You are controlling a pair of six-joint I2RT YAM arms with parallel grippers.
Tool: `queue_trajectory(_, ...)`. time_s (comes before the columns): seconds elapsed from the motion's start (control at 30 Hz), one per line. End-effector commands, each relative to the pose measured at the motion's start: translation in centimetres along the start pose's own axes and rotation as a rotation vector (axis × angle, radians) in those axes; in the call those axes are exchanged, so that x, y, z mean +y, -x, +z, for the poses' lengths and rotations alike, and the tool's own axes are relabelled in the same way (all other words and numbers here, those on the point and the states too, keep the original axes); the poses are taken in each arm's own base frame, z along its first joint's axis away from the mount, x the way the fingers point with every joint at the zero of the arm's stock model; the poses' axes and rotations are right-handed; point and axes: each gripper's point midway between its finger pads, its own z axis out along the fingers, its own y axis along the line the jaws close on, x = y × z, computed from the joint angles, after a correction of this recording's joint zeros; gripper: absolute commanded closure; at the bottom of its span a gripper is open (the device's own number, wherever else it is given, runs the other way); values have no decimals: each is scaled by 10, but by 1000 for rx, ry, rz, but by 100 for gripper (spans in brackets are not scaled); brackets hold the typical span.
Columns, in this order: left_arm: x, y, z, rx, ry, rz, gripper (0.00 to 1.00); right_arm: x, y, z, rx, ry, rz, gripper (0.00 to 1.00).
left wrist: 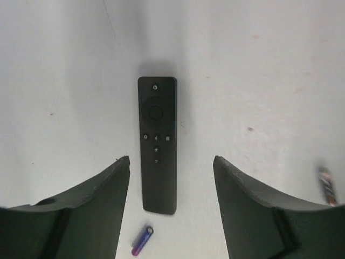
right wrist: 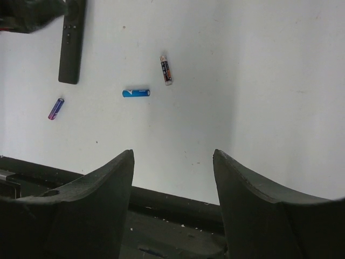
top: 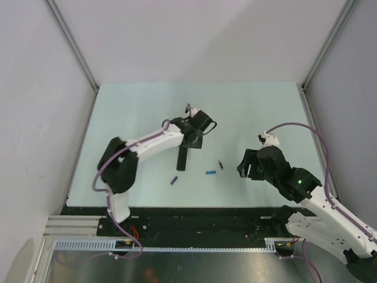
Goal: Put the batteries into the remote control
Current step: Place the remote control at the center of the board, then reset both arms
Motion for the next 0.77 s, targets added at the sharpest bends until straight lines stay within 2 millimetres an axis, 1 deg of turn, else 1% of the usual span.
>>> queue_trajectory(0.0,12,40,-79,-220,-174,-100,28,6,18,-14,-63,27,26,35)
queue_trajectory(0.03,27,51,-113,-312,-226,-143,25,7,19,-15,-68,31,26,35)
queue_trajectory(0.07,32,56,-124,-369,-256,-173,20,7,21,-16,-80,34,29,35)
queue_trajectory(0.1,44,37,-115,-360,-237,-167,19,7,22,-18,-88,42,27,34)
queue_trajectory(0.13,61,41,-143,-434,-276,-216,15,7,24,-19,-99,45,30,34)
queue_trajectory(0.17,69,24,-134,-425,-268,-219,14,8,24,-19,-105,51,26,34)
queue_trajectory(0.23,84,13,-142,-451,-285,-252,11,9,25,-18,-116,59,26,34)
queue_trajectory(0.27,94,11,-157,-492,-315,-279,10,9,26,-17,-119,61,24,34)
queue_trajectory(0.3,99,-4,-149,-476,-309,-277,9,9,26,-16,-123,61,18,34)
queue_trajectory(0.33,102,-9,-151,-479,-324,-296,8,10,26,-14,-127,66,16,34)
queue_trajectory(0.37,108,-11,-162,-514,-357,-330,7,10,27,-13,-129,65,11,34)
queue_trajectory(0.4,110,-23,-154,-496,-353,-334,6,11,27,-12,-129,65,6,34)
queue_trajectory(0.5,116,-32,-155,-508,-372,-388,5,13,27,-6,-122,62,-13,34)
queue_trajectory(0.57,116,-33,-157,-507,-389,-421,4,15,28,-2,-120,62,-23,34)
queue_trajectory(0.67,111,-31,-159,-500,-405,-392,2,19,30,2,-119,70,-32,34)
queue_trajectory(0.73,110,-24,-167,-516,-414,-371,1,24,33,3,-132,91,-32,34)
